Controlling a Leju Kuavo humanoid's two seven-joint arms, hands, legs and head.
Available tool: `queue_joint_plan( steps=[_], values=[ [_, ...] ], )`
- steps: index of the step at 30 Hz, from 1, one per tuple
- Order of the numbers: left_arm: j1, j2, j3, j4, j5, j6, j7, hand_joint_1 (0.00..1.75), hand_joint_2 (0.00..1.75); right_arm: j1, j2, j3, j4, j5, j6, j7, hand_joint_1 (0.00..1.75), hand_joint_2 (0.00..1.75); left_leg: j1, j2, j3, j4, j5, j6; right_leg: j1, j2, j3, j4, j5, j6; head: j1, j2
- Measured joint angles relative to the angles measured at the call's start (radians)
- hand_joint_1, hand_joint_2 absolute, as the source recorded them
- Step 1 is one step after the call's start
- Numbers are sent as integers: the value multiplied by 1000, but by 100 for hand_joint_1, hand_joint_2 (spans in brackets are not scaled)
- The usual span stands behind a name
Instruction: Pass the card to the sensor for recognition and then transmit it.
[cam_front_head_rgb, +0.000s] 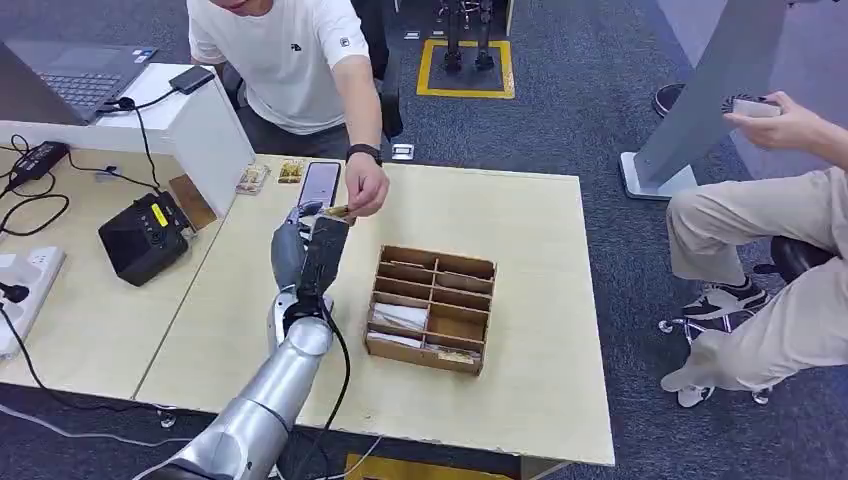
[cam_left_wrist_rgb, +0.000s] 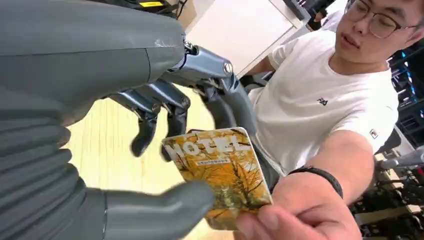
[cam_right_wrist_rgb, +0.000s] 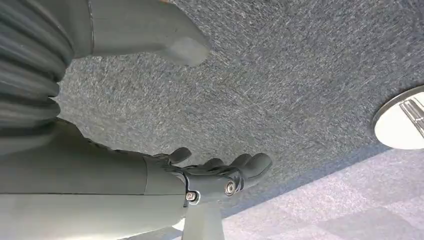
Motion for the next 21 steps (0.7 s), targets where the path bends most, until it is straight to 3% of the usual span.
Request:
queue_joint_plan(
  steps=[7,12,18,21],
  values=[
    [1,-3,0,3,22,-3,-14,0,175,0,0,0,0,0,0,4,0,175,0,0,0,0,0,0,0,0,0,0,0,0,0,0],
    [16,-14,0,-7,75,-32,-59,0,175,0,0,0,0,-21,0,5,0,175,0,0,0,0,0,0,0,0,0,0,0,0,0,0],
    [44,-26,0,-76,123,-59,-82,0,175,1,0,0,-2,-29,0,12,0,175,0,0,0,0,0,0,0,0,0,0,0,0,0,0],
    [90,-26,0,-161,187,-87,-109,0,175,1,0,0,-6,-51,0,23,0,175,0,0,0,0,0,0,0,1,0,0,0,0,0,0]
  ],
)
